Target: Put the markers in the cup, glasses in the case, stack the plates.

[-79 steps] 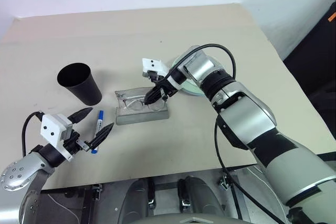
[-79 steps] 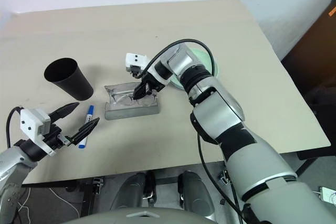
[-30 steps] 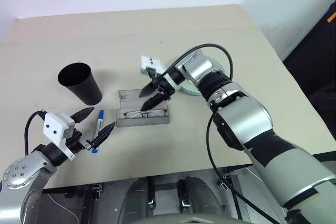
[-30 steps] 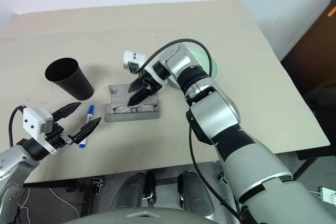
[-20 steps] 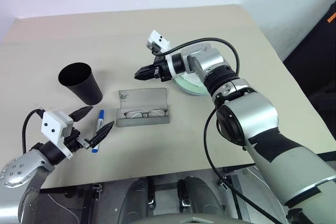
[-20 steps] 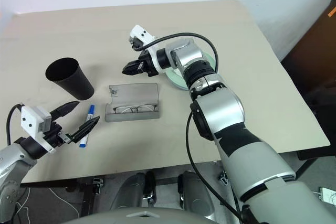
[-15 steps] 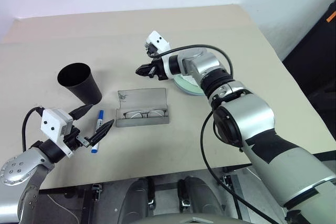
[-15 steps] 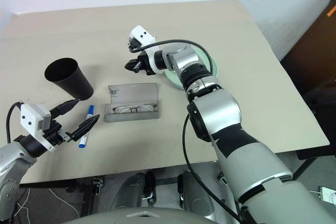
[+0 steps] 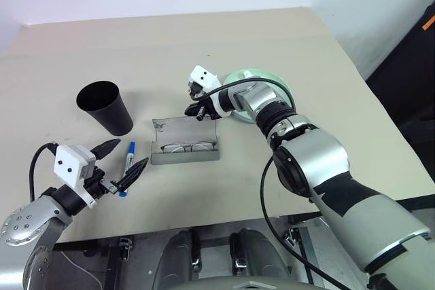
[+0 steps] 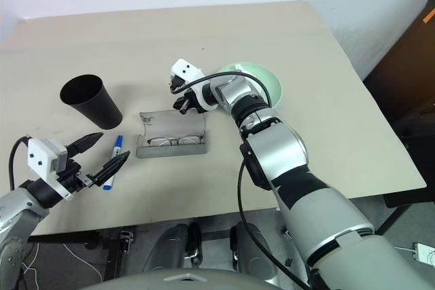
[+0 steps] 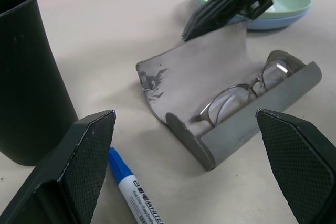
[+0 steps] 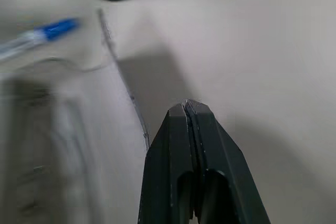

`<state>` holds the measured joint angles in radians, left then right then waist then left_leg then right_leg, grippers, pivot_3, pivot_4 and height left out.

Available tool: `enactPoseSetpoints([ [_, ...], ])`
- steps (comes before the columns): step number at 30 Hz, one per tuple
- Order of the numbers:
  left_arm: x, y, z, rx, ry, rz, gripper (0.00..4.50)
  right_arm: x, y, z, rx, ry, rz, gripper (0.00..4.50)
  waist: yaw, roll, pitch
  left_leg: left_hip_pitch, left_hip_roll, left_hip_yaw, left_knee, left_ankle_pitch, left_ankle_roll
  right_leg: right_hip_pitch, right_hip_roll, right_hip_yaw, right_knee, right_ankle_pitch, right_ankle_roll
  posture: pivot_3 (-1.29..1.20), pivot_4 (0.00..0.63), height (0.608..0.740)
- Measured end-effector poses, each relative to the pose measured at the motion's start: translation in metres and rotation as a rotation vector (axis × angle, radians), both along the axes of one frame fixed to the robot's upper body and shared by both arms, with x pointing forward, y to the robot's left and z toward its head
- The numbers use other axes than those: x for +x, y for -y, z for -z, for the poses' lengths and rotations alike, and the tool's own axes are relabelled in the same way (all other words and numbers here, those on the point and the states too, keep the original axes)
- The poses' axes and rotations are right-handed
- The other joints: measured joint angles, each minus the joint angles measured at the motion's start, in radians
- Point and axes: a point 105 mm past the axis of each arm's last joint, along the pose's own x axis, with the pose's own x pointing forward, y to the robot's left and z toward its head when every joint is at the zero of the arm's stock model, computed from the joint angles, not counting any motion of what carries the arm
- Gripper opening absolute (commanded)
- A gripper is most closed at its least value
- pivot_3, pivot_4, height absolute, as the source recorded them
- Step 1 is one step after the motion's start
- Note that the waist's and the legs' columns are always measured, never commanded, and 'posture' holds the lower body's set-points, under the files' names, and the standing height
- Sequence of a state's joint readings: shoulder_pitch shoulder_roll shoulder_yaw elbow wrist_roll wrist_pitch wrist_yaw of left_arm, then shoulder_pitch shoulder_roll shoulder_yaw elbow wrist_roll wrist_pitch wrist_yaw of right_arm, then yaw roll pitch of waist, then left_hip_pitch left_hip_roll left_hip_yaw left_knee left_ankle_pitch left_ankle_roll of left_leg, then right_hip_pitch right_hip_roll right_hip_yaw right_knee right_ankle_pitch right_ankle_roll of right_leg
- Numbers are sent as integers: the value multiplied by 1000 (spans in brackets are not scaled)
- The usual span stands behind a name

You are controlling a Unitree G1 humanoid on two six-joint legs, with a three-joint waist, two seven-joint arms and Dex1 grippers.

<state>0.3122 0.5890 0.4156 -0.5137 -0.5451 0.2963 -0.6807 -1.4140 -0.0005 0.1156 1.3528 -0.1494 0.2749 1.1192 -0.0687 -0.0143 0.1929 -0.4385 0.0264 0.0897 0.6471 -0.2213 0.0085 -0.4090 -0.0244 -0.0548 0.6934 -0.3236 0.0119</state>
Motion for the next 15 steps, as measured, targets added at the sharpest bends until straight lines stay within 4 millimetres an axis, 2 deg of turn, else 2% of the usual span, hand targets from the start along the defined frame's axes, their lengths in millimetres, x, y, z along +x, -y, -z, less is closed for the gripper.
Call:
enactPoseSetpoints([
  [12,2,0,-2,-2,11,-1,4500,-28,3,-4,-35,-119,-246,36,0,0,0,0,0,0,0,0,-2,-1,-1,0,1,0,0,0,150,715],
  [15,3,-2,-1,1,5,-4,4500,-34,4,2,-31,-136,-287,36,0,0,0,0,0,0,-1,0,-3,-1,-1,0,1,0,0,0,150,715],
])
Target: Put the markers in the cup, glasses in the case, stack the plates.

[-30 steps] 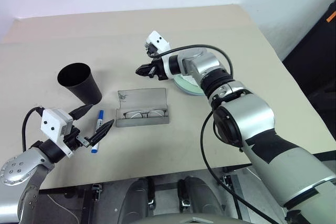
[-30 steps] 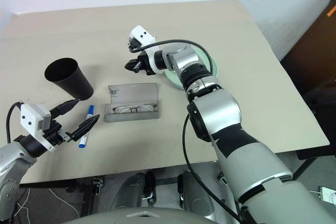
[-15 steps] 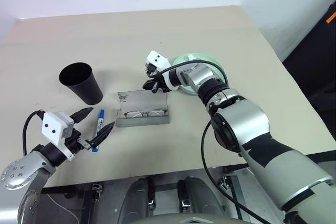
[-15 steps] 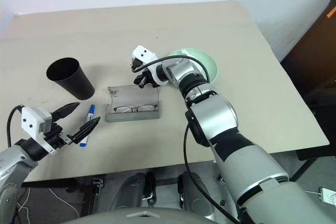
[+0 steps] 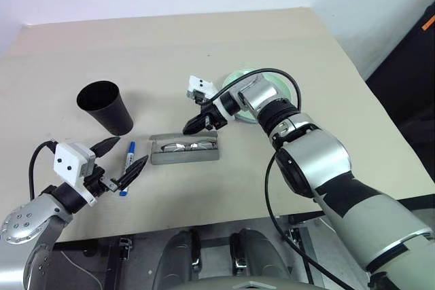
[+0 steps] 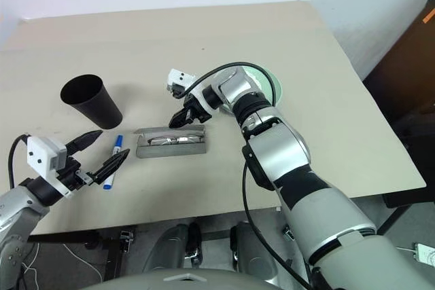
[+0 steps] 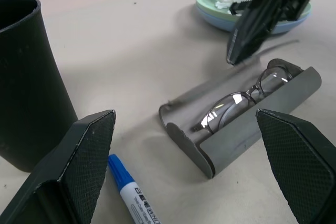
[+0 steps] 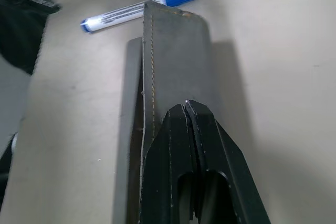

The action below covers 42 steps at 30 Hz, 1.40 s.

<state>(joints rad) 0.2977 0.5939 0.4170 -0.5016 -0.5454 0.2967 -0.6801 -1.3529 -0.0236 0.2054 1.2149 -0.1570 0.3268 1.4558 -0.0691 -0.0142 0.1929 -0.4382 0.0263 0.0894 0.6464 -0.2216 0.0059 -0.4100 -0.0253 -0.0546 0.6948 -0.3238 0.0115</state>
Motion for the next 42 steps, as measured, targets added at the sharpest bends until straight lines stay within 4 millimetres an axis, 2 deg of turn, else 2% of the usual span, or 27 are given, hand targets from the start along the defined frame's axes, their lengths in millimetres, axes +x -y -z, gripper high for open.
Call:
enactPoseSetpoints([
  [3,0,-8,0,0,-5,-20,4500,-7,4,14,6,-33,-25,36,0,0,0,0,0,0,0,0,0,0,0,0,0,0,0,0,150,715],
  [15,-8,-30,-10,-39,-3,-104,4500,-16,0,24,111,109,-32,36,-3,0,-1,7,0,0,-1,-1,-2,5,0,0,0,0,0,0,150,715],
  [19,-18,-40,-9,-62,-30,-187,4500,-26,0,21,189,89,-53,36,0,0,-1,7,0,0,-2,-1,-2,5,0,0,0,0,0,0,150,715],
  [25,-30,-57,-2,-91,-71,-338,4500,-37,4,4,272,115,-97,36,2,0,-1,6,0,0,-1,-1,-2,5,-1,0,-1,0,0,0,150,715],
  [30,-27,-68,2,-110,-79,-451,4500,-43,4,8,305,99,-89,36,3,0,-1,6,0,0,-2,-1,-2,4,-1,0,-1,0,0,0,150,715],
  [42,-11,-97,16,-35,-228,-767,4500,-33,14,2,295,173,-16,36,8,0,-1,4,0,0,-2,0,-1,4,-1,-1,-2,0,0,0,150,715],
])
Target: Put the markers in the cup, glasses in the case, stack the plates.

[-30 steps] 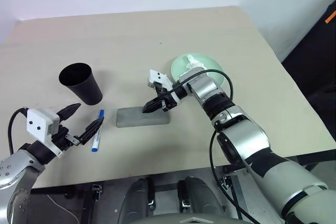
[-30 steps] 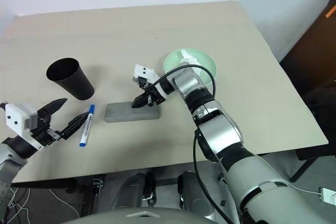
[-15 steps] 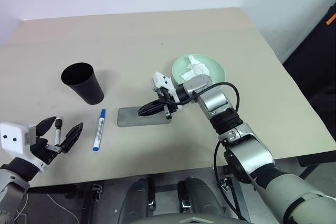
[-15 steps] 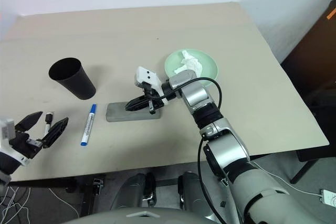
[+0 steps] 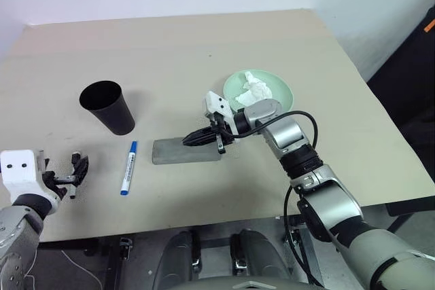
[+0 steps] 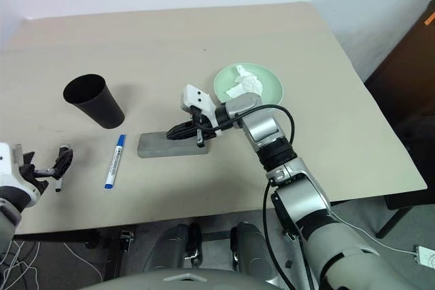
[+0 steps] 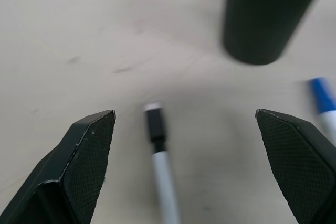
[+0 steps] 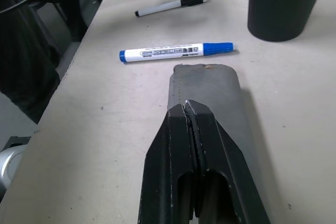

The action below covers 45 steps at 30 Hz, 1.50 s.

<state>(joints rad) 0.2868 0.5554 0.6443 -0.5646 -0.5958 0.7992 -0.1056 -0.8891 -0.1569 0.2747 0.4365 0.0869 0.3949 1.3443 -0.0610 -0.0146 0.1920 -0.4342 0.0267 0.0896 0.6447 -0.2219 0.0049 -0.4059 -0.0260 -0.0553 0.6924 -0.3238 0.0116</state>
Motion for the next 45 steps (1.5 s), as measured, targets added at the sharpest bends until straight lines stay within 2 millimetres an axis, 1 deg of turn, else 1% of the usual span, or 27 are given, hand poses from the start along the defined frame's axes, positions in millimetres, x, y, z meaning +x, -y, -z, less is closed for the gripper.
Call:
enactPoseSetpoints([
  [3,-1,-7,9,-6,-88,-93,4500,2,2,0,1,-4,17,36,1,0,0,0,0,0,0,1,1,0,0,0,0,0,0,0,150,715],
  [9,-7,-5,26,-45,-246,-137,4500,4,4,2,-4,-17,45,36,11,0,0,0,0,0,0,1,1,0,0,0,0,0,0,0,150,715],
  [19,-9,2,23,-117,-335,-129,4500,6,3,6,-25,-24,73,36,17,-1,0,0,0,0,0,0,0,0,0,0,0,0,0,0,150,715],
  [22,-8,4,23,-140,-351,-123,3917,7,2,6,-26,-19,85,0,18,-1,0,0,0,0,1,0,0,0,0,0,0,0,0,0,150,715],
  [30,-4,12,24,-192,-377,-94,1089,9,2,8,-32,-15,100,0,16,-1,0,0,0,0,0,1,0,0,0,0,0,0,0,0,150,715],
  [33,-4,10,23,-191,-371,-113,101,9,3,8,-34,-15,105,0,16,-1,0,0,0,0,0,1,-1,0,1,0,0,0,0,0,150,715],
  [34,-3,9,23,-192,-367,-121,28,10,3,9,-37,-14,110,0,17,-1,0,1,0,0,0,1,-2,0,1,0,1,0,0,0,150,715],
  [40,-2,4,23,-191,-344,-169,28,16,6,17,-59,-26,150,0,16,-1,0,1,0,0,0,1,-2,0,1,0,1,0,0,0,150,715],
  [45,0,-5,20,-172,-315,-222,28,19,6,17,-66,-17,160,0,18,-1,0,1,0,0,0,1,-2,0,1,0,1,0,0,0,150,715],
])
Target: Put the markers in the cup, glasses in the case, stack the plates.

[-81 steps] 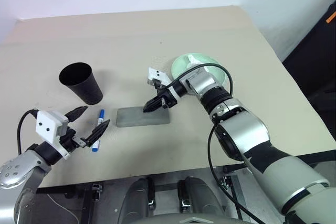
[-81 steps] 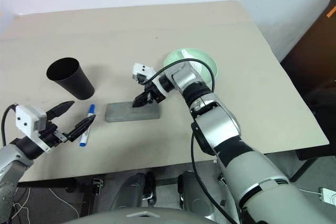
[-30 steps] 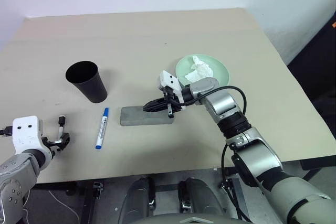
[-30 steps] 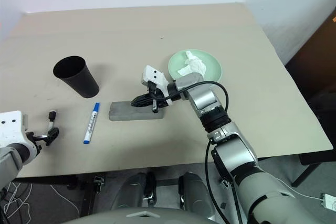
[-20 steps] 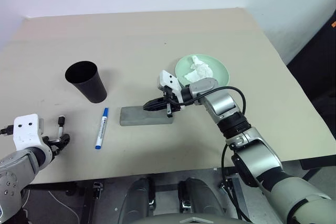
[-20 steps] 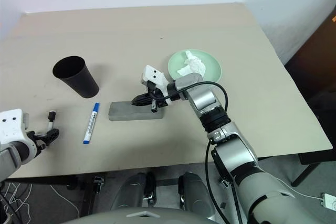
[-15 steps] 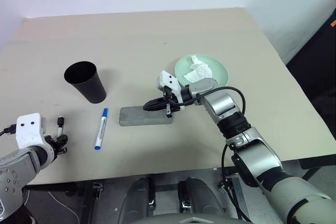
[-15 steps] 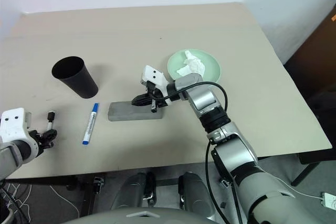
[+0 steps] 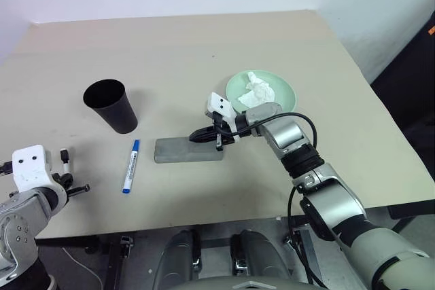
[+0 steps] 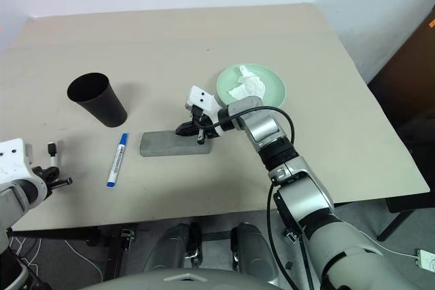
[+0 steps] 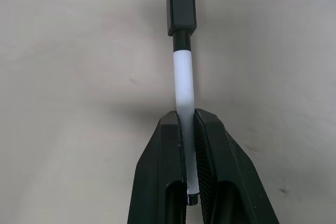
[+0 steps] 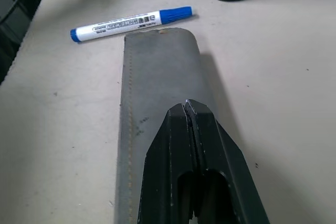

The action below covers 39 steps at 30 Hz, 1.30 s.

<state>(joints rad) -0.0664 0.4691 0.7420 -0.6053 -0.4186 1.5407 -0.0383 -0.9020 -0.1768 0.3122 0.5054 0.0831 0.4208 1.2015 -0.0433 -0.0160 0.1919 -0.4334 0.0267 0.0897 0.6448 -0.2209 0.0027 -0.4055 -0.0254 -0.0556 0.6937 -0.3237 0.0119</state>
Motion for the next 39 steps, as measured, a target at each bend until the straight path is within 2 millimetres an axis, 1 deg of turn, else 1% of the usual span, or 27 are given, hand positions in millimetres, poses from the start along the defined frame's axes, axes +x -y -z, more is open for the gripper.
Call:
enactPoseSetpoints([
  [3,13,-3,-17,33,107,-3,28,-1,-2,-2,13,6,-10,0,3,-1,0,0,0,0,0,0,0,0,0,0,0,0,0,0,150,715],
  [4,19,-5,-26,56,167,-1,28,-1,-2,-3,22,4,-14,0,3,-1,0,0,0,0,0,0,0,0,0,0,0,0,0,0,150,715],
  [6,30,-6,-54,132,346,32,28,-5,-3,-11,61,8,-40,0,2,-2,0,-1,0,0,0,0,0,0,-1,0,-1,0,0,0,150,715],
  [9,37,-3,-78,210,490,83,28,-8,-2,-26,137,5,-61,0,1,-2,0,-1,0,0,-2,0,0,0,0,0,-2,0,0,0,150,715],
  [15,49,11,-118,303,730,197,28,-7,7,-56,313,-40,-46,0,1,-2,0,-1,0,0,-3,0,1,0,0,-1,-4,0,0,0,150,715],
  [18,52,16,-132,357,830,255,28,-7,11,-69,363,-19,-41,0,0,-2,0,-1,0,0,-3,1,2,0,0,-1,-5,0,0,0,150,715],
  [23,56,23,-153,421,951,320,28,-5,15,-81,401,50,-23,0,1,-2,0,-2,0,0,-4,1,3,0,0,-1,-5,0,0,0,150,715],
  [26,62,24,-158,408,980,354,28,-5,16,-89,419,102,-16,0,2,-2,0,-2,0,0,-4,1,3,0,0,-1,-5,0,0,0,150,715],
  [29,72,27,-150,352,965,396,28,-3,18,-91,429,137,0,0,2,-2,0,-2,0,0,-3,2,3,0,0,-2,-5,0,1,0,150,715],
  [32,80,32,-146,308,967,432,28,-2,21,-88,430,156,16,0,3,-2,0,-2,0,0,-3,2,4,0,0,-2,-5,0,1,0,150,715],
  [39,95,51,-132,230,973,539,28,2,23,-89,426,200,54,0,2,-2,0,-2,0,1,-3,2,4,0,0,-2,-5,1,2,0,150,715],
])
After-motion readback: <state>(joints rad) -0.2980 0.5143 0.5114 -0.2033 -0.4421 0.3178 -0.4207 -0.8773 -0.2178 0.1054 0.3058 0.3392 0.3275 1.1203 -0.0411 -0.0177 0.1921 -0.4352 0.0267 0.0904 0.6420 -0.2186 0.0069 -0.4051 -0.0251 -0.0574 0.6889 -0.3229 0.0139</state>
